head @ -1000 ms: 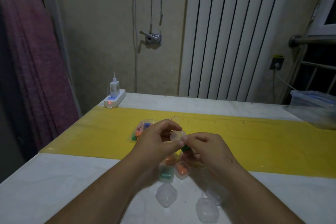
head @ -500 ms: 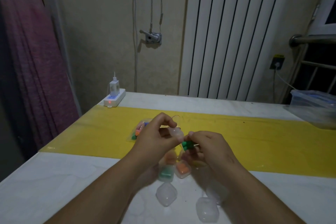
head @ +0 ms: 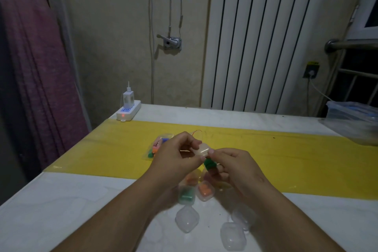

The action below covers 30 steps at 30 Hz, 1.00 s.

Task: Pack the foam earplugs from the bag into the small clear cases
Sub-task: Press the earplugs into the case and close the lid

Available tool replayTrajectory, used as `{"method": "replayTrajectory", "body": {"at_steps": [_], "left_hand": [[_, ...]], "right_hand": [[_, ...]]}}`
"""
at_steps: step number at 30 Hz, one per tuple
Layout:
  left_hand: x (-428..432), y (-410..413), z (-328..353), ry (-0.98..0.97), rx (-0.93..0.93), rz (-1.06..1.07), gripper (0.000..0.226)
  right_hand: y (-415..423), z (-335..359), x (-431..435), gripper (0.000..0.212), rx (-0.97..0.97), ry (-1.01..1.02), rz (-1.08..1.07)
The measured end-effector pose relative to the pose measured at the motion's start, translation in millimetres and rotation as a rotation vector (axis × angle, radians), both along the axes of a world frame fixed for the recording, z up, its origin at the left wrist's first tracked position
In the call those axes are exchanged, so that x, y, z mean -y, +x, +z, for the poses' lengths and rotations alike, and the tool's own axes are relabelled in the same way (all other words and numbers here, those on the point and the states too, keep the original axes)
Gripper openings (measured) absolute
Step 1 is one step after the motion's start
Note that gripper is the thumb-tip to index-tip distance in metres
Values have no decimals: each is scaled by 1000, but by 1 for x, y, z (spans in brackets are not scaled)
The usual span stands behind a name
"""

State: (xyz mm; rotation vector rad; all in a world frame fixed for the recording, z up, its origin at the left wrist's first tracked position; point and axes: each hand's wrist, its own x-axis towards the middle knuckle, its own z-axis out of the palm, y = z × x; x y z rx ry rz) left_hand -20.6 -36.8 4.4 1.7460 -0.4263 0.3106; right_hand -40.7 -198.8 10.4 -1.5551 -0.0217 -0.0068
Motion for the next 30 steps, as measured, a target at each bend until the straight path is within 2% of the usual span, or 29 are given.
{"method": "replayTrajectory", "body": {"at_steps": [11, 15, 17, 22, 27, 30], "left_hand": [[2, -2, 1, 53, 42, 78, 21], [0, 1, 7, -154, -61, 71, 13], [-2, 2, 8, -198, -84, 58, 27], [-6, 3, 6, -109, -100, -2, 48], [-6, -2, 2, 117, -125, -16, 43], [-3, 0, 1, 139, -43, 52, 46]], "right_hand": [[-1, -5, -4, 17, 61, -154, -51], [-1, -9, -6, 14, 39, -93, -83], [-2, -4, -4, 15, 32, -89, -70], [-6, 5, -2, 14, 33, -79, -48], [-6, 8, 2, 15, 19, -78, -66], [-5, 11, 3, 13, 44, -2, -116]]}}
